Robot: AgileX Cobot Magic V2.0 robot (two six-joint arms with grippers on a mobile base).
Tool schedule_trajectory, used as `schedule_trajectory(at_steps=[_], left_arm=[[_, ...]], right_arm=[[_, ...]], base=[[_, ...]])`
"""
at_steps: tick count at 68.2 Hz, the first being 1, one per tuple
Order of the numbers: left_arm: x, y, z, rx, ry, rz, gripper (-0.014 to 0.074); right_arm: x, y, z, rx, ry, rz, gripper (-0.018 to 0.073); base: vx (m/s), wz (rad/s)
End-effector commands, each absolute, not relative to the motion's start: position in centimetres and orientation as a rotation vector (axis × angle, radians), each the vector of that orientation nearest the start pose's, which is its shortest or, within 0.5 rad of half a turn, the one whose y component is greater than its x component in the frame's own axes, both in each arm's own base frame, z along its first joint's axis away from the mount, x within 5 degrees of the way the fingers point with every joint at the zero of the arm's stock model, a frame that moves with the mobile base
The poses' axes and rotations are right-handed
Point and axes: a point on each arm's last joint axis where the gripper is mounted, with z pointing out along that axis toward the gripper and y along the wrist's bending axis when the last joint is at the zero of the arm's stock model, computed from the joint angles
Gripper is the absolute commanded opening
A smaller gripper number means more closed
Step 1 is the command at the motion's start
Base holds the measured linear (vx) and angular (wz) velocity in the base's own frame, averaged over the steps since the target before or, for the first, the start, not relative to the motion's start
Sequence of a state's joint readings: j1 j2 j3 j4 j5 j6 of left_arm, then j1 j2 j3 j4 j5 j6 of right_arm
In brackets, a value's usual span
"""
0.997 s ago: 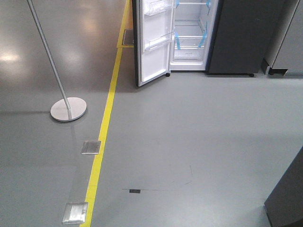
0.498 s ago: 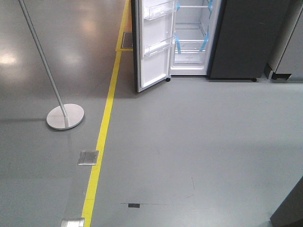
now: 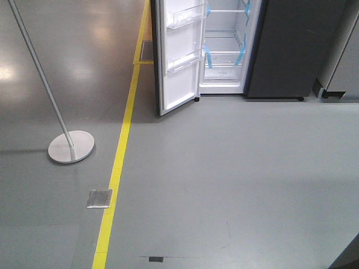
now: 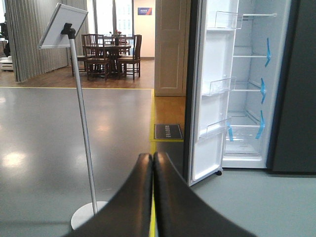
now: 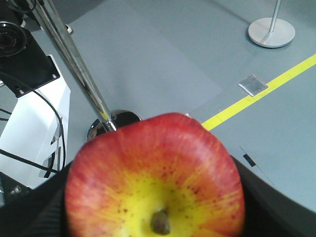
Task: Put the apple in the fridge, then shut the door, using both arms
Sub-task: 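Continue driving toward the refrigerator, apple held in the right gripper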
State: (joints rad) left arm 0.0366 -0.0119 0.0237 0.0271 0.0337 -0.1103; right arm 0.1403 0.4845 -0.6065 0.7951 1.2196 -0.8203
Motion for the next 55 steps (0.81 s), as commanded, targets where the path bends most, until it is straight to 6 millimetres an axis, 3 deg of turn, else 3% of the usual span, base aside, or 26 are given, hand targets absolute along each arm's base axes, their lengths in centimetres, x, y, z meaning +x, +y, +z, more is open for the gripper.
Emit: schedule_trajectory(at_steps=[1, 55], left_arm=[[5.61, 0.18, 20.07, -0.092, 1.464, -0.049, -0.0006], [5.61, 0.18, 20.07, -0.092, 1.464, -0.049, -0.0006]], right_arm=[[4.47, 7.09, 32.25, -0.953, 1.98, 0.755, 0.0134], [4.47, 7.09, 32.25, -0.953, 1.98, 0.755, 0.0134]], base=[[0.15, -0.01], [0.14, -0.02]])
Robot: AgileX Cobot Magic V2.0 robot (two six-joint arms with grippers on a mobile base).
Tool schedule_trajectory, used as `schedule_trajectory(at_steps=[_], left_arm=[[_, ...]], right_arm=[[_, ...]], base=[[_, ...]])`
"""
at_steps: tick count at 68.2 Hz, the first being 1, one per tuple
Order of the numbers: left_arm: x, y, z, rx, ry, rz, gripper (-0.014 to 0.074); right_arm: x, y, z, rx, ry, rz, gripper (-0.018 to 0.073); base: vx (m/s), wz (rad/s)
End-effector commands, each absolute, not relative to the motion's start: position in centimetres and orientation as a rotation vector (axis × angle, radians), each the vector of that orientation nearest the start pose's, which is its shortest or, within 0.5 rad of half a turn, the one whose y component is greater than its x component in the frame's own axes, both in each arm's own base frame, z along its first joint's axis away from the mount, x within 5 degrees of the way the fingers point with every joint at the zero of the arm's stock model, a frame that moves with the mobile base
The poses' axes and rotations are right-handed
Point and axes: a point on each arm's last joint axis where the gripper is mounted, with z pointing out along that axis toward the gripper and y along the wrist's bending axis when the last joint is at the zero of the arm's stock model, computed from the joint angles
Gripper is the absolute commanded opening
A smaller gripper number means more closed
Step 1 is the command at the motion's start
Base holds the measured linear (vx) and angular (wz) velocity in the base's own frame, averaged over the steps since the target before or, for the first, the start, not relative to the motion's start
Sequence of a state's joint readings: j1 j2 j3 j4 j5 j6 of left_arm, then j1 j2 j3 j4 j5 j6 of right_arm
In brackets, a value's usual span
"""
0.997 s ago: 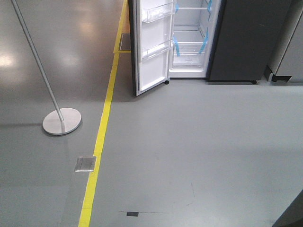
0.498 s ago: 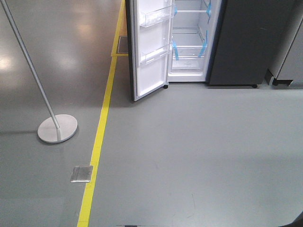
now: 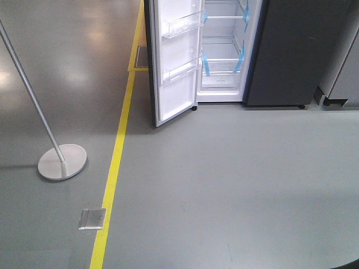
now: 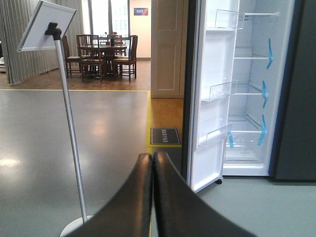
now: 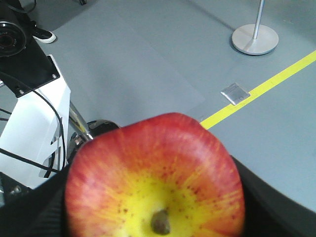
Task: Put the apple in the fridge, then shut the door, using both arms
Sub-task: 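Continue driving toward the refrigerator, apple held in the right gripper, then approach the open refrigerator door and shelves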
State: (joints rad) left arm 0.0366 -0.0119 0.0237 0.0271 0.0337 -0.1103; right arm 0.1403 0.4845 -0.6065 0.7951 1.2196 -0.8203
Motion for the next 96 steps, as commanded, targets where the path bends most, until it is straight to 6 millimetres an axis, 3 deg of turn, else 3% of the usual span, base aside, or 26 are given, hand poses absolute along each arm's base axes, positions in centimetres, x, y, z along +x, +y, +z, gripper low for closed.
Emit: schedule_trajectory(at_steps=[1, 96], left_arm=[[5.61, 0.18, 20.07, -0.092, 1.464, -0.049, -0.0006], [5.61, 0.18, 20.07, -0.092, 1.464, -0.049, -0.0006]], right_arm=[[4.47, 7.09, 32.25, -0.953, 1.98, 0.755, 0.0134], [4.47, 7.09, 32.25, -0.953, 1.98, 0.755, 0.0134]], base=[[0.13, -0.02], [0.13, 0.01]])
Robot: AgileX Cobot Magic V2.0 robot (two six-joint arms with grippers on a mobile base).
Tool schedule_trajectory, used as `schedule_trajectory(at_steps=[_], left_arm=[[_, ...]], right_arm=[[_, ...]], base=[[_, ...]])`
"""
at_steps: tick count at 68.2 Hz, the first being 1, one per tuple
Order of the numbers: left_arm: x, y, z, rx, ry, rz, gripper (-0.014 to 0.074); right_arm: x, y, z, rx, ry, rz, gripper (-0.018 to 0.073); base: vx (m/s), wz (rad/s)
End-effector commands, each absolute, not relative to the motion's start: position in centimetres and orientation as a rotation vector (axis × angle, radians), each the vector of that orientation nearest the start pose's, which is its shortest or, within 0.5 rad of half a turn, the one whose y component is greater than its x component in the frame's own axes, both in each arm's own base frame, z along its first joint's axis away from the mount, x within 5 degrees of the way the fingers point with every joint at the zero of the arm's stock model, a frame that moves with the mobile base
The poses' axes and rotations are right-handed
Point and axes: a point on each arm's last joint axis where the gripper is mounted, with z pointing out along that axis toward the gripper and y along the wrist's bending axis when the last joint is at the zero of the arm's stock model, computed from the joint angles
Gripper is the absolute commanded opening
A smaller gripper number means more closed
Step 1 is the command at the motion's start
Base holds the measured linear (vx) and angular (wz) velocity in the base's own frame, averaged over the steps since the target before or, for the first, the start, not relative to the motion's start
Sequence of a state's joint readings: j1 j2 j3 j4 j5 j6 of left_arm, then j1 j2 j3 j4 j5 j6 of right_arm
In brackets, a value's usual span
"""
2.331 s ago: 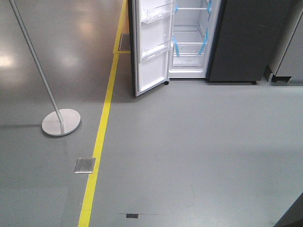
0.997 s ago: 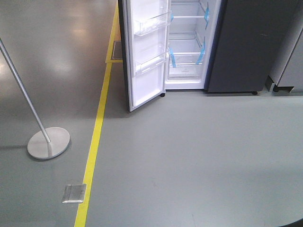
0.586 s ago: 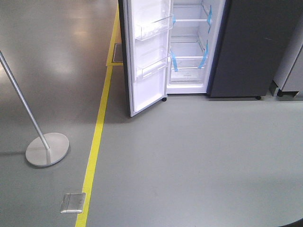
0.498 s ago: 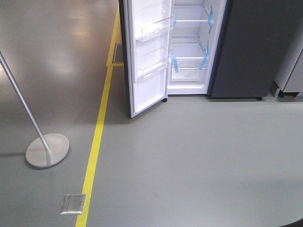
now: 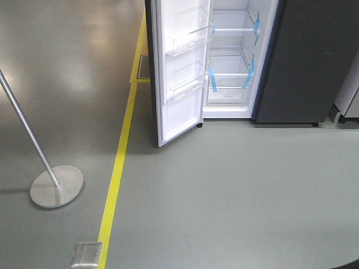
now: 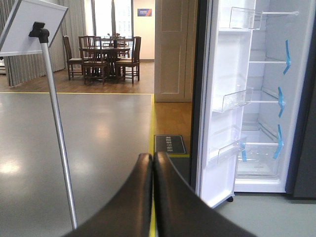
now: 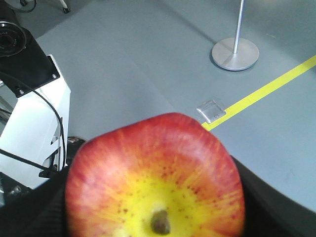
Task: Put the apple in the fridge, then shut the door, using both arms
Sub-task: 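Approach the open refrigerator door and shelves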
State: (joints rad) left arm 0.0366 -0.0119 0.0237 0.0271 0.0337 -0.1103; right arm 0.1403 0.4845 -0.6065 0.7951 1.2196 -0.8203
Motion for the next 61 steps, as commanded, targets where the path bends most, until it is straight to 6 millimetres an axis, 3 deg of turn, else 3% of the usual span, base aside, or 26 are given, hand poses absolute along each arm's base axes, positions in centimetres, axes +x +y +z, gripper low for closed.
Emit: schedule_trajectory(at_steps=[1, 61], left_arm=[[5.61, 0.18, 20.07, -0.092, 1.464, -0.049, -0.0006], [5.61, 0.18, 20.07, -0.092, 1.464, -0.049, -0.0006]], right_arm=[[4.47, 7.09, 32.25, -0.953, 1.98, 0.755, 0.0134], [4.47, 7.09, 32.25, -0.953, 1.98, 0.755, 0.0134]], base=[[0.13, 0.01], [0.13, -0.01]])
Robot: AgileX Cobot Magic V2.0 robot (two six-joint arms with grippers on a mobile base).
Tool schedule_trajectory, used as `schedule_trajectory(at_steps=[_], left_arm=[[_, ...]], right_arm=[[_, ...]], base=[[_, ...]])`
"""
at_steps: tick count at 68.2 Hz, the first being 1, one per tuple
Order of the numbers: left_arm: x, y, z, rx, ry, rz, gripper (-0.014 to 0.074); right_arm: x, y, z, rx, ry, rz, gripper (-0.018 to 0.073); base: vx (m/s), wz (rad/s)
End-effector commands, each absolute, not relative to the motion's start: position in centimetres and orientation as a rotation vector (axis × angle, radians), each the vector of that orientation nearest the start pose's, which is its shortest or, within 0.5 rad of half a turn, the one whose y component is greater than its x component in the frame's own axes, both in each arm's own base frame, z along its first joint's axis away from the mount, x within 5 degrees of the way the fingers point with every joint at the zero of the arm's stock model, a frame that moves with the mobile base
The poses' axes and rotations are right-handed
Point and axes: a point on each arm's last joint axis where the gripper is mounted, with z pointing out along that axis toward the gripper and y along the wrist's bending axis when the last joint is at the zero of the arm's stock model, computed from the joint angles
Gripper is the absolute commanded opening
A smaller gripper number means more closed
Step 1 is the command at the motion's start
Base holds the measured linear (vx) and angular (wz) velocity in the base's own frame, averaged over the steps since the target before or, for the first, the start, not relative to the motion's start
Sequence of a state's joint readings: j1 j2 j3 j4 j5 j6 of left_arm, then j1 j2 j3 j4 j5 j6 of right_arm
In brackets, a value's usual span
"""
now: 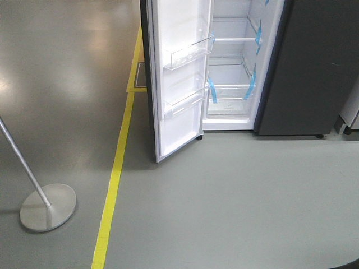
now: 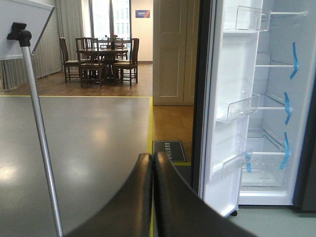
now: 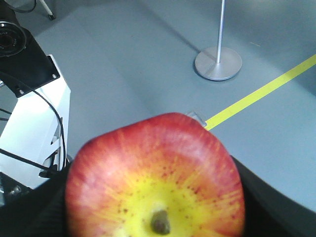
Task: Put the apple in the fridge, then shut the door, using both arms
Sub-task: 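Approach the open refrigerator door and shelves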
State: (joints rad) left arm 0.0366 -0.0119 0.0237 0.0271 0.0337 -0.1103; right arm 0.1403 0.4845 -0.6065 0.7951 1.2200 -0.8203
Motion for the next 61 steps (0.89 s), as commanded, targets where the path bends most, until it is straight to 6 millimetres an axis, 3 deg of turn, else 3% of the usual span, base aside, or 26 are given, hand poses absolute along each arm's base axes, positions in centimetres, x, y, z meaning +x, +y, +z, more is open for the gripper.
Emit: schedule_trajectory(at_steps=[1, 61], left_arm=[[5.61, 0.18, 20.07, -0.092, 1.464, -0.049, -0.0006], [5.61, 0.18, 20.07, -0.092, 1.464, -0.049, -0.0006]], right_arm=[[4.47, 7.09, 32.25, -0.953, 1.98, 0.755, 0.0134], [4.41, 7.1, 32.22, -0.958, 1.983, 0.759, 0.0134]], base=[[0.13, -0.03], [0.11, -0.01]])
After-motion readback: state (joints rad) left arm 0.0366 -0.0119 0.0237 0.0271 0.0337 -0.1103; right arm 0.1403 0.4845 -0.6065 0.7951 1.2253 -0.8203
